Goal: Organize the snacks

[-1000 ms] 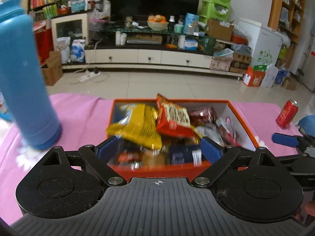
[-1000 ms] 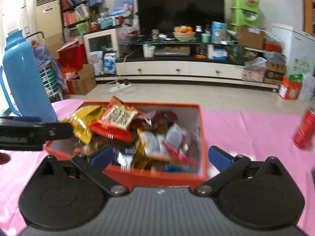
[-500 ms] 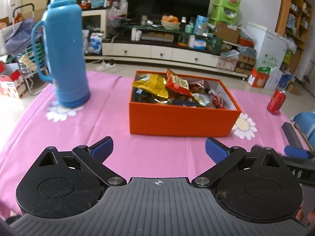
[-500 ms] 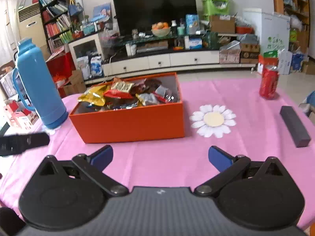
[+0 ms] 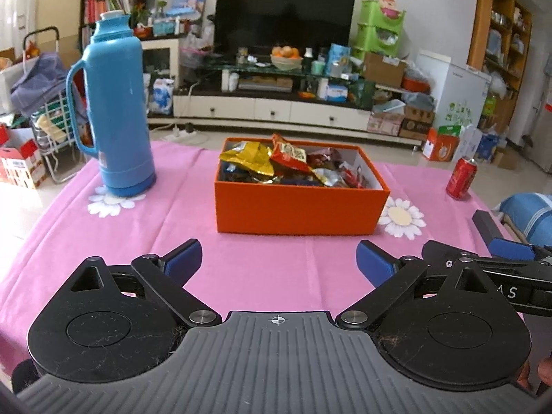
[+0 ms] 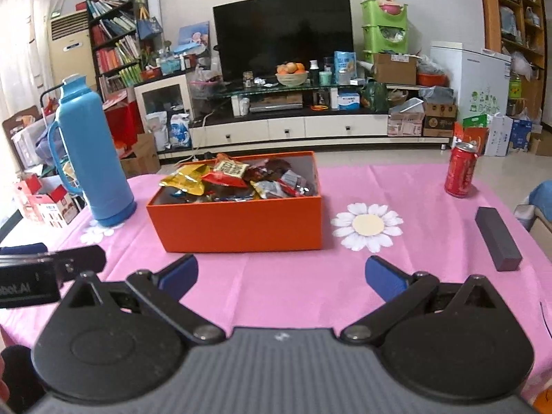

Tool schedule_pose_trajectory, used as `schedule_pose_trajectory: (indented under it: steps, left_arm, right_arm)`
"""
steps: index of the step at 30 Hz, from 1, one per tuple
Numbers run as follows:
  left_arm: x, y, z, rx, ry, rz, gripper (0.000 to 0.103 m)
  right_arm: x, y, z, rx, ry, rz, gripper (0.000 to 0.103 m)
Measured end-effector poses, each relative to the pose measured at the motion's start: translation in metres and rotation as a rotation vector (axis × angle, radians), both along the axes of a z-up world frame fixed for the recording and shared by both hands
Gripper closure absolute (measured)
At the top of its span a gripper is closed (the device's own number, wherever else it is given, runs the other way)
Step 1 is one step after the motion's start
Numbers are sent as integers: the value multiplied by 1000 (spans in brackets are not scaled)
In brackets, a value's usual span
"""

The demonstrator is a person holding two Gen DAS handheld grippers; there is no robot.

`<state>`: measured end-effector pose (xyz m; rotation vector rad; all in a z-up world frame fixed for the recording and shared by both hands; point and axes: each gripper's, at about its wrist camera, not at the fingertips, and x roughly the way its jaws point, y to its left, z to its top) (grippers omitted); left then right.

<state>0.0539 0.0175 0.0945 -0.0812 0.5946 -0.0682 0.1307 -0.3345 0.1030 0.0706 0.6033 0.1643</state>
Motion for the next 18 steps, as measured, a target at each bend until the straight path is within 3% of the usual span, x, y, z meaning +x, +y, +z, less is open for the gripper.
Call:
schedule_pose_trajectory:
  steps: [8, 18]
  left_arm:
    - [-10, -5, -5, 16, 11, -15, 23]
    - [-16, 0, -8, 11, 17, -3, 24]
  right_arm:
    - [-10, -16, -8, 8, 32, -38, 1]
    - [-17, -7, -13, -11, 51, -7, 1]
